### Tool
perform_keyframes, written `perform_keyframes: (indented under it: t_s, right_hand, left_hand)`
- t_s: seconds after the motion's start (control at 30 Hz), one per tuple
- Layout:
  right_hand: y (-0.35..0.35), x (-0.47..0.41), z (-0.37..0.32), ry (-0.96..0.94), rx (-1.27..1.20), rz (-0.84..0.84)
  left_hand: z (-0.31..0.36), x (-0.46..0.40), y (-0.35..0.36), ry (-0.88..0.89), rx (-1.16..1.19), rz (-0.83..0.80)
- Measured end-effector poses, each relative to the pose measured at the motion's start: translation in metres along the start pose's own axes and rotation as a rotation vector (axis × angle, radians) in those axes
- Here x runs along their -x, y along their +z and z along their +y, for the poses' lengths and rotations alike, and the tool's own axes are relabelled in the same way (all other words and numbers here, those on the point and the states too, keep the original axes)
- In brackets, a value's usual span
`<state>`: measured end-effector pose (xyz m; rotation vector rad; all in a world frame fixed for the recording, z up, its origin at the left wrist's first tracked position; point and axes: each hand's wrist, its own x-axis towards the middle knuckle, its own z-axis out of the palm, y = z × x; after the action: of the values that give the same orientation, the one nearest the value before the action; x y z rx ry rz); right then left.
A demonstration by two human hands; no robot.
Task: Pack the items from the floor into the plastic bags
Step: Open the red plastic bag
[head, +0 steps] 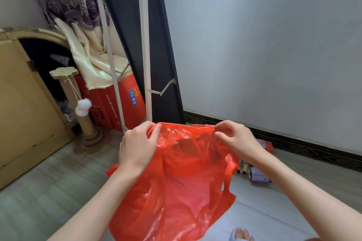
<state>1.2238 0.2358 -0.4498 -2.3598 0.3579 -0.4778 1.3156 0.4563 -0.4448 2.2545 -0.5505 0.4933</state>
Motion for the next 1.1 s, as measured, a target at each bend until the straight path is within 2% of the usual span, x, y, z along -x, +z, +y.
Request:
perform_keyframes:
  t_s: [0.13,0.2,0.3,0.37,0.43,0.53,0.63,0.77,0.87,1.0,1.1]
  right_hand:
    - [0.008,0.002,-0.017,-0.092,0.062,-0.038]
    - [0.017,0.004,-0.022,-0.122,0.061,-0.097]
    - [0.027,0.003,-0.015,-0.13,0.143,-0.202]
    - [0.027,0.002,-0.012,-0.098,0.062,-0.091]
    - [0.025,0.003,-0.016,-0.086,-0.061,0.118]
    - [0.026,0.002,-0.024,-0.072,-0.076,0.337]
    - [0.033,0.003,-0.032,-0.031,-0.038,0.331]
    - [0.037,0.008,-0.046,-0.138,-0.082,0.405]
    - [0.036,0.009,-0.045,-0.204,-0.092,0.331]
    - [0.035,0.005,-0.031,-0.223,0.036,0.148]
    - [0.03,0.003,-0.018,-0.257,0.147,0.129]
  left_hand:
    - [0.01,0.003,-0.002,-0.022,-0.156,0.042]
    - [0.019,0.005,-0.003,0.062,0.005,-0.008]
    - [0.04,0.012,-0.006,0.196,0.31,-0.174]
    - [0.047,0.012,-0.008,0.191,0.419,-0.193]
    - [0.046,0.008,-0.012,0.105,0.504,-0.136]
    - [0.04,0.003,-0.014,0.008,0.574,-0.071]
    - [0.043,0.007,-0.01,0.028,0.525,-0.078]
    - [0.045,0.007,-0.01,0.032,0.495,0.003]
    - [0.043,0.004,-0.015,0.012,0.543,0.005]
    - [0.043,0.005,-0.021,0.081,0.623,-0.197]
    - [0.041,0.005,-0.024,0.102,0.648,-0.221]
